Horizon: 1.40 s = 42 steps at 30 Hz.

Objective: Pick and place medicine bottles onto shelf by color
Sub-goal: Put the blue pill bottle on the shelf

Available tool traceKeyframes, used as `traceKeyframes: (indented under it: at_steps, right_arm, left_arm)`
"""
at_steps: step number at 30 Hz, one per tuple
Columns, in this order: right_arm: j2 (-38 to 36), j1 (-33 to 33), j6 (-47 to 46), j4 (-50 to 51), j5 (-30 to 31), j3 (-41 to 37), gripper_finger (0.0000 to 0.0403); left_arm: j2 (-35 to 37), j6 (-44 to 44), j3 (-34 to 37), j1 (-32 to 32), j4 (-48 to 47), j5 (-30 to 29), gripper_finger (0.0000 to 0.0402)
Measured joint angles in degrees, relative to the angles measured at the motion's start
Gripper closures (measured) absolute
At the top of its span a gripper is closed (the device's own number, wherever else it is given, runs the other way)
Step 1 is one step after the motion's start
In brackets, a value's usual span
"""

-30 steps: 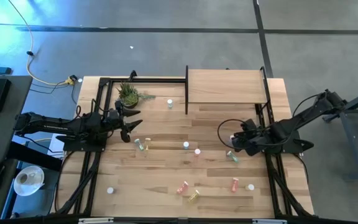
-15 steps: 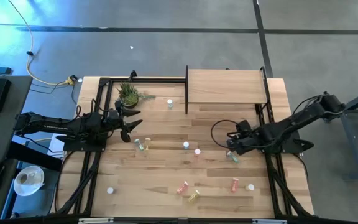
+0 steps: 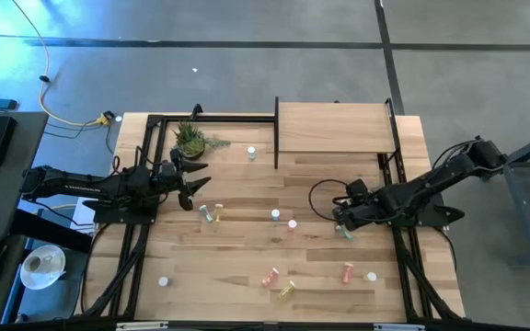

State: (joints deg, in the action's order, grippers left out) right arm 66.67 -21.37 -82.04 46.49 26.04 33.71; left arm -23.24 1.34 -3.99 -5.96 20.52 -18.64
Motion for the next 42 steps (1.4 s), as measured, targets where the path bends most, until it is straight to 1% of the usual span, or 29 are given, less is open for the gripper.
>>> traceKeyframes:
  at_steps: [5,13,17,24,29,31,35,38,42]
  right_arm:
    - [1.0,0.0,0.0,-0.6,0.0,0.0,0.0214]
    - [0.9,0.0,0.0,-0.7,0.0,0.0,0.0270]
    - [0.9,0.0,0.0,-0.6,0.0,0.0,0.0290]
    - [0.5,0.0,0.8,-0.6,-0.1,0.0,0.0297]
    - [-2.0,0.0,1.1,-1.0,0.4,0.2,0.0298]
    - [-3.1,0.0,1.6,-0.6,1.1,1.2,0.0298]
    - [-4.8,0.1,6.2,0.1,4.5,5.1,0.0299]
    - [-5.5,1.2,11.2,1.2,7.4,9.7,0.0299]
    - [-5.5,4.4,19.8,4.0,10.6,16.9,0.0299]
  left_arm:
    - [0.0,0.0,0.0,0.0,-0.2,0.0,0.0202]
    - [0.0,0.0,0.0,0.0,-0.2,0.0,0.0202]
    - [0.0,0.0,0.0,0.0,-0.2,0.0,0.0202]
    - [0.0,0.0,0.0,0.0,-0.2,0.0,0.0202]
    - [0.0,0.0,0.0,0.0,-0.2,0.0,0.0202]
    - [0.0,0.0,0.0,0.0,-0.2,0.0,0.0202]
    - [0.0,0.0,0.0,0.0,-0.2,0.0,0.0202]
    - [0.0,0.0,0.0,0.0,-0.2,-0.1,0.0202]
    - [0.0,0.0,0.0,0.0,-0.2,-0.2,0.0202]
